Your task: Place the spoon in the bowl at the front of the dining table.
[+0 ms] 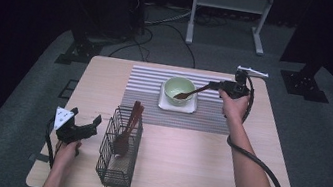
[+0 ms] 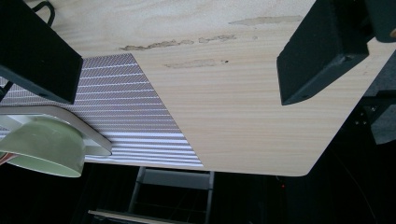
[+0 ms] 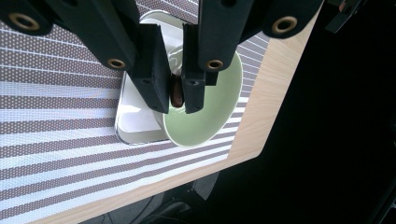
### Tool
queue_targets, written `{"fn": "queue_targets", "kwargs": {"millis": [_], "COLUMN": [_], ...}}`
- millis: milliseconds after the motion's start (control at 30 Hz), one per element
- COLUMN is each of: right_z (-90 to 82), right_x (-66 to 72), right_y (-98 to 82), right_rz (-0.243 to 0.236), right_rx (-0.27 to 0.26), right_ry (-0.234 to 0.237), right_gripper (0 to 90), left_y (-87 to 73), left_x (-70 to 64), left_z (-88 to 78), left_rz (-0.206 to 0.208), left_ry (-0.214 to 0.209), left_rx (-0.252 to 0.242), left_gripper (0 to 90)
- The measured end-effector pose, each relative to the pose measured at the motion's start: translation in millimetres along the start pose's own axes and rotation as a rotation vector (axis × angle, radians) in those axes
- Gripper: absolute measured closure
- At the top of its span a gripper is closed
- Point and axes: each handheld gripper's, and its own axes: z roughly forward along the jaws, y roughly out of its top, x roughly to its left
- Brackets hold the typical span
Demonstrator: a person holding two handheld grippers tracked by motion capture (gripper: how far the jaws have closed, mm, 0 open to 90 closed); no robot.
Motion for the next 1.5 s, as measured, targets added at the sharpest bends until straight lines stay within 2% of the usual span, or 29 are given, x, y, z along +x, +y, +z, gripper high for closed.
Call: {"fn": "queue_targets", "kwargs": {"millis": [567,900,1233,1500], "right_z": [-1.5,-8.8,-14.8,-20.2], "right_x": [-10.2,-15.7,-19.2,-14.0], "right_y": [-2.2,-1.8,-10.5,-21.3], "right_rz": [0.021,0.030,0.028,0.012], "right_rx": [0.006,-0.001,0.011,0.027], "right_ry": [0.017,0.022,0.060,0.103], "right_gripper": [70.8,69.1,63.4,56.0], "left_y": [0.0,0.0,0.1,0.0], "left_x": [-0.2,-0.2,-1.1,-2.1], "left_z": [-0.1,0.2,0.9,0.6], "left_rz": [0.002,0.001,0.014,0.021], "left_ry": [0.002,0.003,0.002,0.000], "left_rx": [0.000,0.002,0.007,0.005], "left_gripper": [0.0,0.0,0.0,0.0]}}
